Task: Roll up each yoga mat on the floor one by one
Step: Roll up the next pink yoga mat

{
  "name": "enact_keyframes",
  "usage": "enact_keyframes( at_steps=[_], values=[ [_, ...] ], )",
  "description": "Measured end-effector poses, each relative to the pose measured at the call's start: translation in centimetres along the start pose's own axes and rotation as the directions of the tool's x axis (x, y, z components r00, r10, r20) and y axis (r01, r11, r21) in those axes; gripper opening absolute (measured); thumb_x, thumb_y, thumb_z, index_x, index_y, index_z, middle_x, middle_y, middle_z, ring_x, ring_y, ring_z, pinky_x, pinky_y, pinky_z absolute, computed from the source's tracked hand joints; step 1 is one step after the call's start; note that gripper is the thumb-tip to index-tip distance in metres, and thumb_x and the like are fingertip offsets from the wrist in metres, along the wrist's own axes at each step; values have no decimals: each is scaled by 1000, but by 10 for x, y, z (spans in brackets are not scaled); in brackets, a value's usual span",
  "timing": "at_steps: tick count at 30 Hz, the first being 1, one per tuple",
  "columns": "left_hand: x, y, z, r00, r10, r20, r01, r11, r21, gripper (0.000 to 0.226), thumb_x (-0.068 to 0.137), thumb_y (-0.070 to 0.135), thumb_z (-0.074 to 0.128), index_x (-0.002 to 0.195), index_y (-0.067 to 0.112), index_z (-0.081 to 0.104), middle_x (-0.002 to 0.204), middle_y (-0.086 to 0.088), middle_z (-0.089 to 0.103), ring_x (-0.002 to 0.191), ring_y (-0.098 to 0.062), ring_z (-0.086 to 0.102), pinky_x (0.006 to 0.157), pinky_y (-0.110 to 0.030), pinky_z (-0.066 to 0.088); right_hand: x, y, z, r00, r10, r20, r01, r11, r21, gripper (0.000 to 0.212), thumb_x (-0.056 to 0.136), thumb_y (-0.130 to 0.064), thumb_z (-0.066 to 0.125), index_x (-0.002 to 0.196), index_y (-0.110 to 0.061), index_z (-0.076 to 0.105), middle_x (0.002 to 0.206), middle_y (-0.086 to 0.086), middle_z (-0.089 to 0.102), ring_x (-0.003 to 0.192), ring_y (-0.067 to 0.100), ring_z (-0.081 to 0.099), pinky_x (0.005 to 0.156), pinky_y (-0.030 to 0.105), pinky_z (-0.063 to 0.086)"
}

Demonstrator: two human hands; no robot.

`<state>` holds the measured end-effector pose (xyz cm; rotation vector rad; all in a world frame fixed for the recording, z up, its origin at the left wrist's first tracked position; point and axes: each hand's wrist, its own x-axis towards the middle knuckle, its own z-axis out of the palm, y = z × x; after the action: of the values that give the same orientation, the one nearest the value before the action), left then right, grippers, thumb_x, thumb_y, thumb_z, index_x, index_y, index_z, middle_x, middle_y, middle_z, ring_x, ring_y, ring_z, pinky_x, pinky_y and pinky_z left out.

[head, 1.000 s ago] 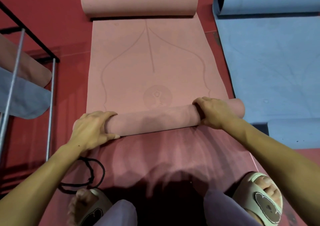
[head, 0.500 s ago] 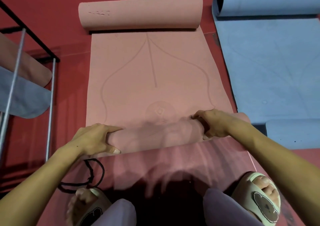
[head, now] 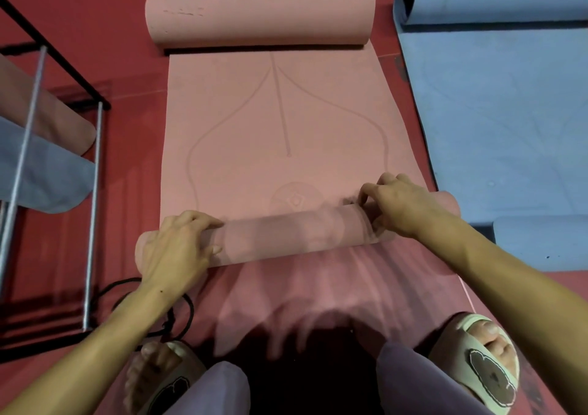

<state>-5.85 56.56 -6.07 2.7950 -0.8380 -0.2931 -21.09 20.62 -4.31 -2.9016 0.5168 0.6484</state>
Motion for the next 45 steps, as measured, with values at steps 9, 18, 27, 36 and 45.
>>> enact_keyframes(
  at_steps=[9, 18, 27, 36, 45],
  values=[
    [-5, -4, 19, 990, 63, -123, -66, 998, -20, 39, 90, 11, 71, 122, 34, 68, 114, 9, 69, 105, -24, 62, 87, -47, 53, -6, -8, 9, 988, 15, -151, -21, 999, -37, 33, 92, -4, 62, 122, -19, 63, 109, 8, 54, 96, 31, 56, 69, 42, 52],
    [0, 2, 27, 981, 74, -177, -41, 982, 182, 32, 96, 20, 65, 126, 25, 74, 122, -5, 63, 105, -33, 54, 72, -49, 54, -7, -5, 15, 953, -29, -303, 4, 997, -83, 13, 92, -22, 65, 100, -13, 71, 88, 6, 66, 78, 31, 62, 60, 40, 52],
    [0, 11, 13, 994, 38, -98, -31, 997, 74, 50, 89, 45, 54, 129, 18, 63, 118, -1, 71, 114, -27, 61, 82, -44, 57, -10, -13, 12, 965, -70, -251, 38, 991, -128, 89, 79, -96, 27, 110, -21, 63, 104, 1, 72, 103, 26, 61, 71, 38, 46],
    [11, 4, 6, 999, 53, 11, -53, 993, 103, 69, 72, 53, 63, 134, 24, 56, 129, 4, 67, 122, -24, 58, 94, -45, 52, 0, -25, 9, 967, -73, -243, 32, 985, -170, 88, 71, -93, 35, 102, -16, 63, 103, 6, 68, 94, 29, 58, 63, 37, 39],
    [21, -5, 7, 988, 155, 8, -150, 939, 309, 83, 67, 41, 93, 139, 17, 58, 122, -15, 51, 106, -37, 52, 82, -53, 51, -6, -31, 31, 961, 19, -274, -80, 974, -211, 86, 70, -65, 71, 135, -12, 52, 121, 14, 46, 101, 36, 48, 80, 48, 50]
  ],
)
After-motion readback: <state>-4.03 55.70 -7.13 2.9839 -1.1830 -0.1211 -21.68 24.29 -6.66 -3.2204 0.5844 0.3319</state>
